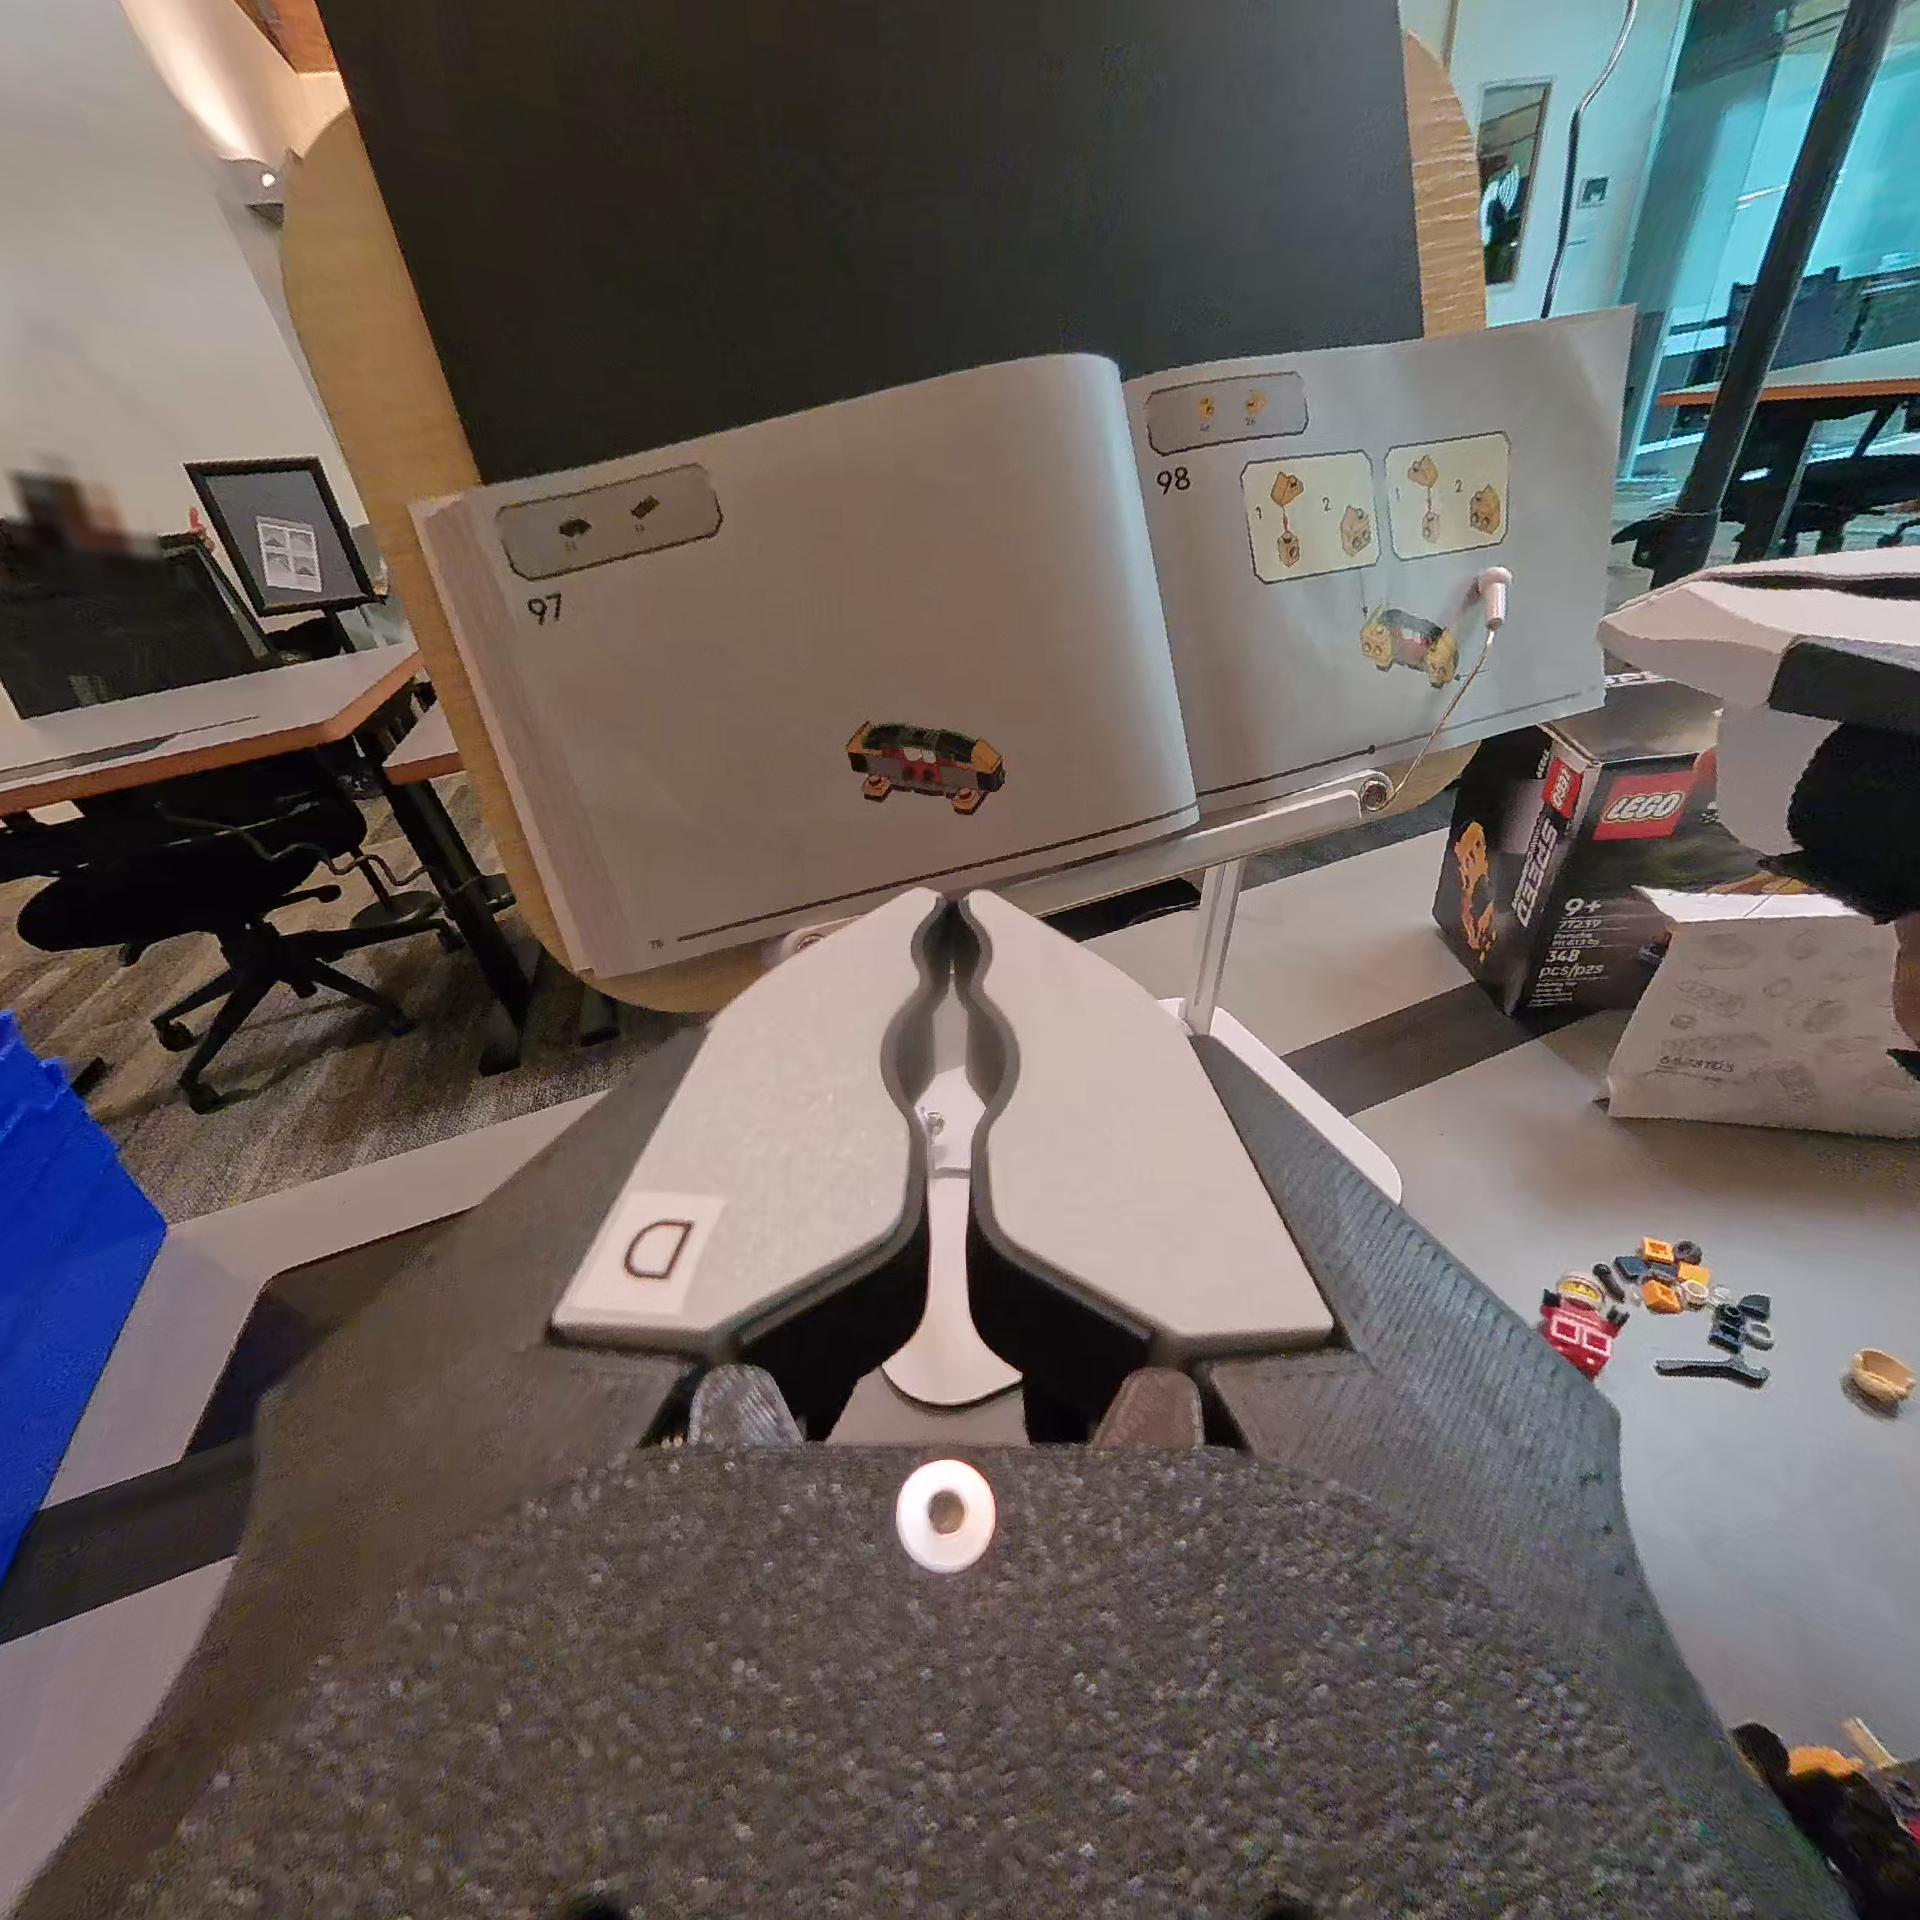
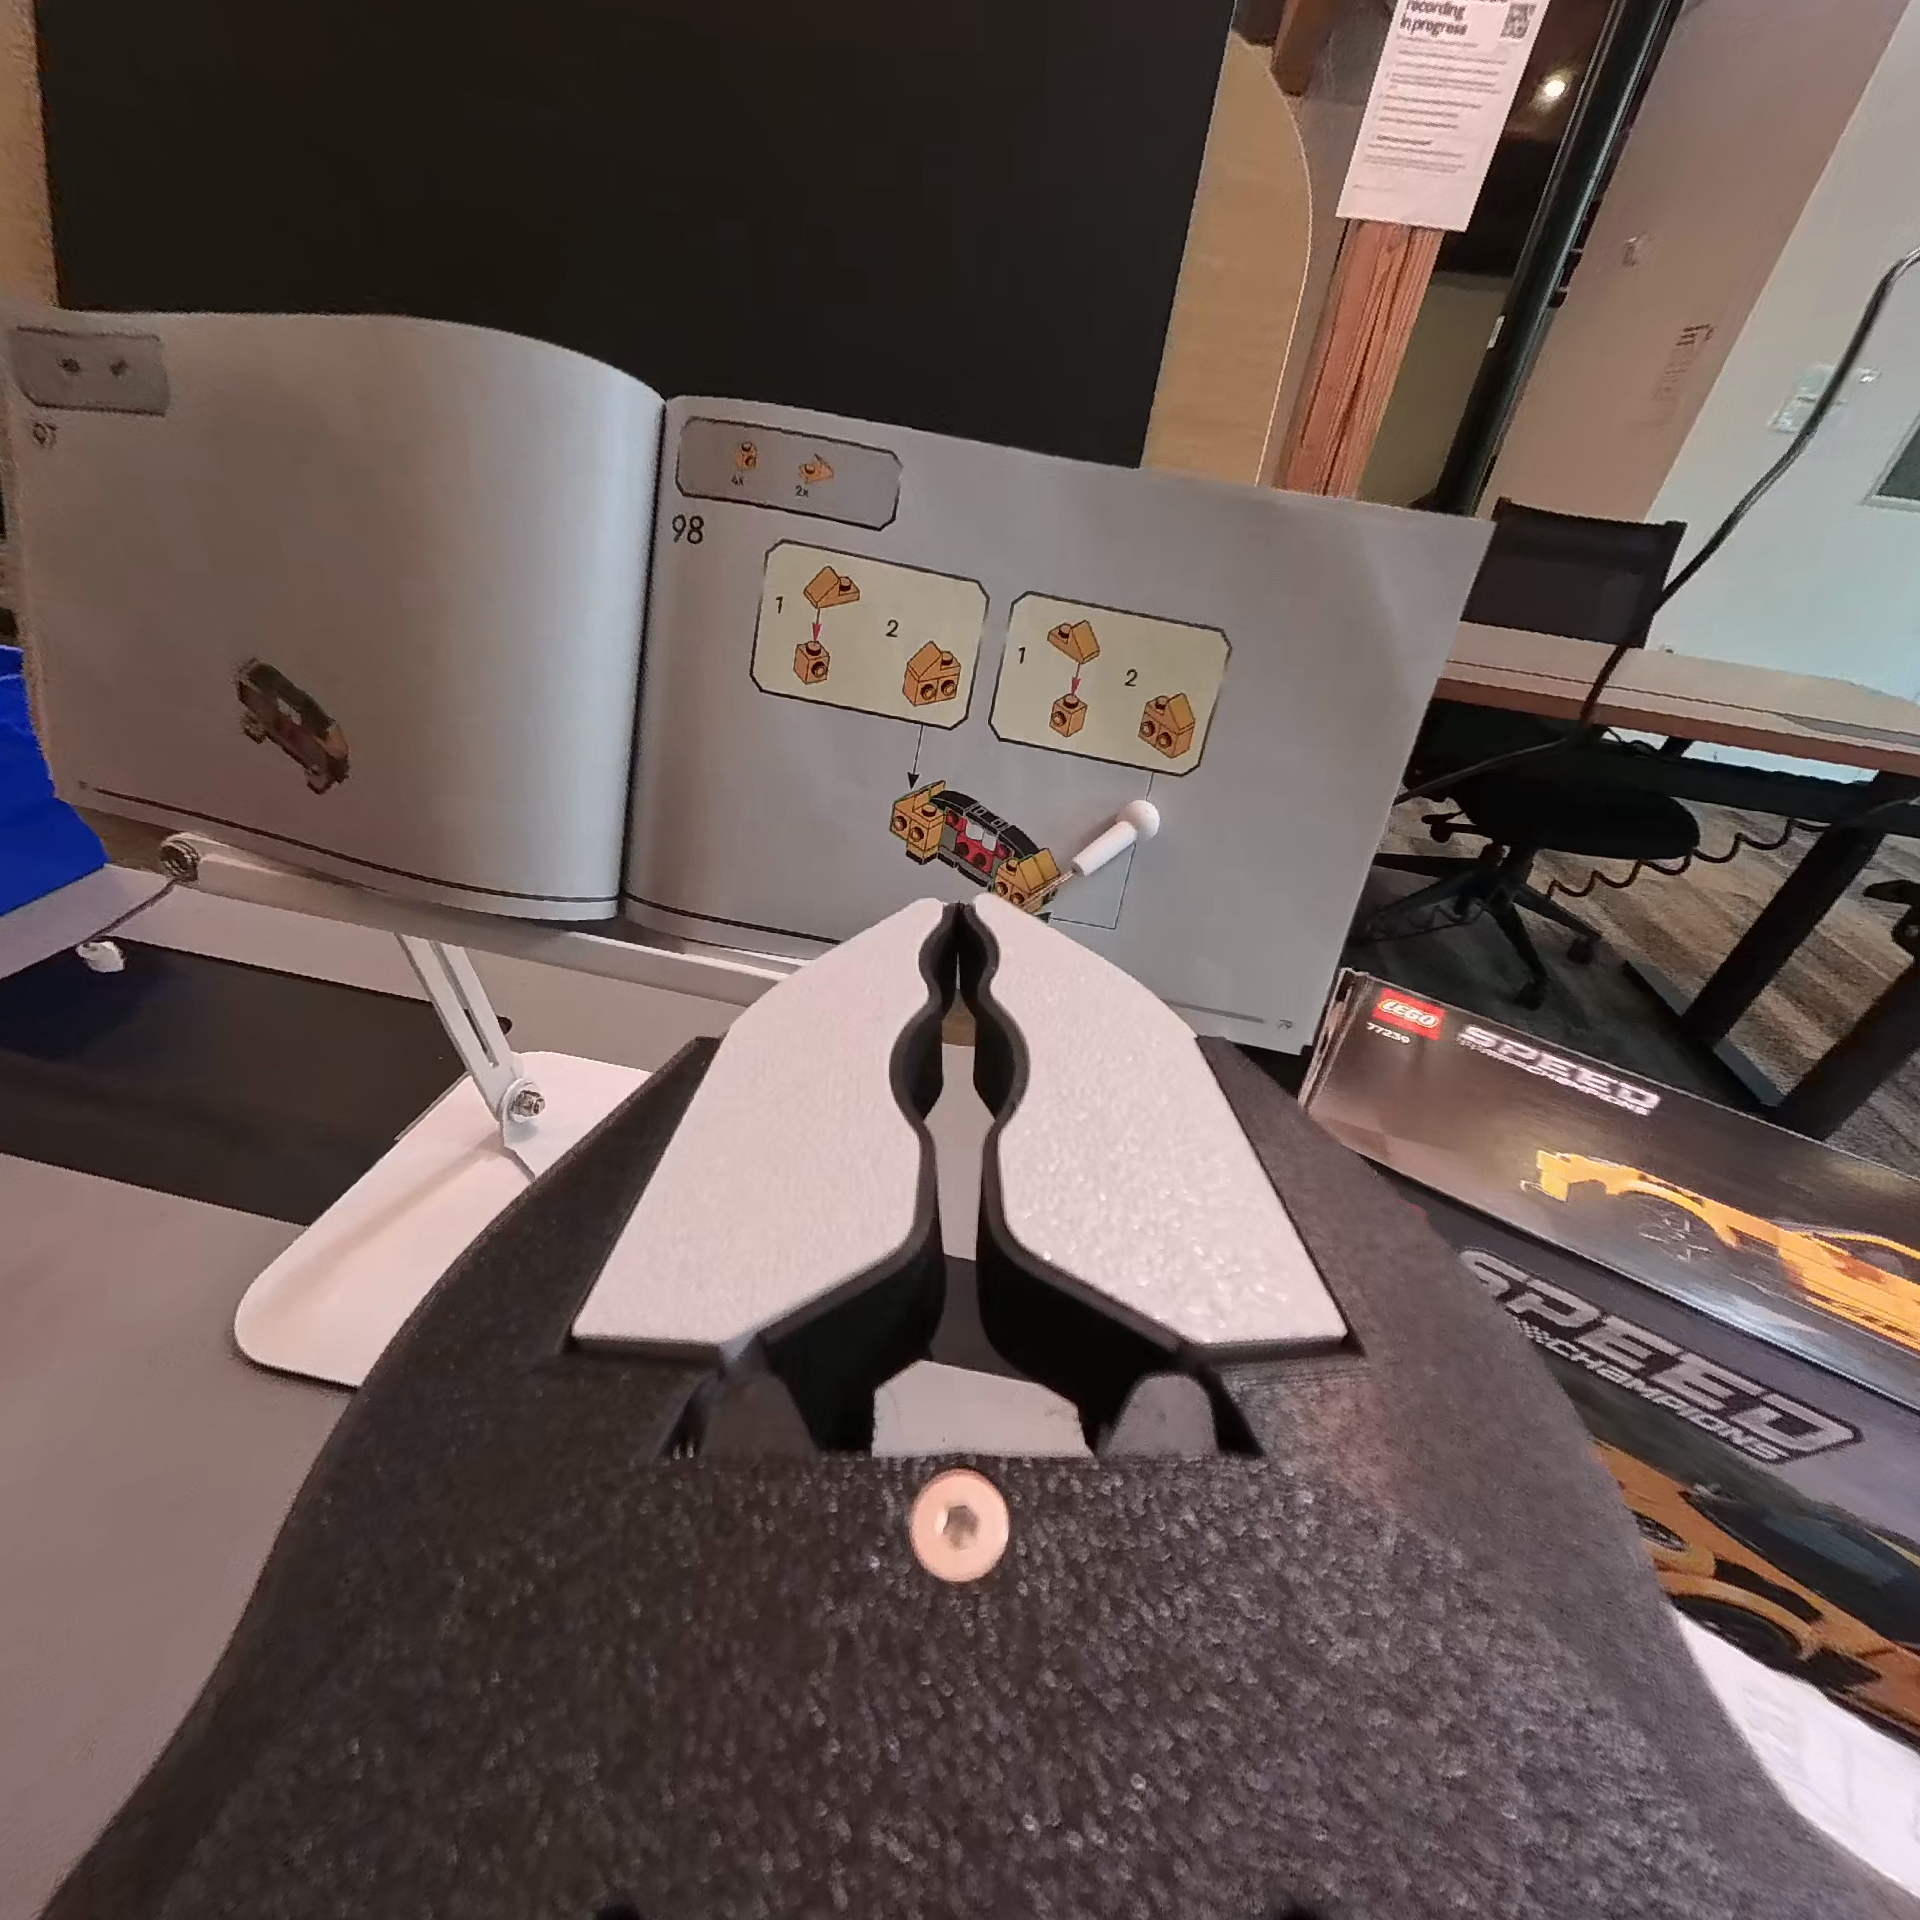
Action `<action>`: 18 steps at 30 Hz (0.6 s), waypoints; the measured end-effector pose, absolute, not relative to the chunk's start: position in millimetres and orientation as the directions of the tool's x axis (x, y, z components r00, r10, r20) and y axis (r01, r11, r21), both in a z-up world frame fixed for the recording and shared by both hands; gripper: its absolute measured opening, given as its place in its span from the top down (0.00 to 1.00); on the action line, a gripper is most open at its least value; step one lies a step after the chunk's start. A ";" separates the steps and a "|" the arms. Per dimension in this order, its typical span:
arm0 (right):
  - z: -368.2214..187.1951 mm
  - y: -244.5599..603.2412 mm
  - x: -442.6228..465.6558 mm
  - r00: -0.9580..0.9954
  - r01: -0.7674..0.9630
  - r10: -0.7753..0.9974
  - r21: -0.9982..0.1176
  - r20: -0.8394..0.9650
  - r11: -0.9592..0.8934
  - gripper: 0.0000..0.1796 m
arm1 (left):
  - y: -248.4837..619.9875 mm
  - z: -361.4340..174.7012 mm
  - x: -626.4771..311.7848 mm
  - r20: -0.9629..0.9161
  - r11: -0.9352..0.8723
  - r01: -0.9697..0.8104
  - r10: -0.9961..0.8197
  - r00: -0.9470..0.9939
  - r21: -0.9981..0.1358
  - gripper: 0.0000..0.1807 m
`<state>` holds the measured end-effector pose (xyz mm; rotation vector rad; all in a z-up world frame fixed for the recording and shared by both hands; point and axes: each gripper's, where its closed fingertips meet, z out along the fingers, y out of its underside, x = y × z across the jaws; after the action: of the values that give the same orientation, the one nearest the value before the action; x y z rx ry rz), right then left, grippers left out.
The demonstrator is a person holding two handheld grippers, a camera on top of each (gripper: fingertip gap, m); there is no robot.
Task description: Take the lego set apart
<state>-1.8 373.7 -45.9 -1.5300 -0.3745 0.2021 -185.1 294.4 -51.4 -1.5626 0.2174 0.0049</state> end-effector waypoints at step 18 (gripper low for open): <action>-47.5 361.1 2.2 0.909 0.190 0.376 -0.982 0.182 0.016 1.00 | 289.7 -62.3 -157.7 -0.153 -0.028 -0.162 -0.204 0.967 -0.986 1.00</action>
<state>2.2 361.1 -47.5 -1.5655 -0.4537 0.1526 -157.7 289.7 -62.3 -1.6054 0.2860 -0.0336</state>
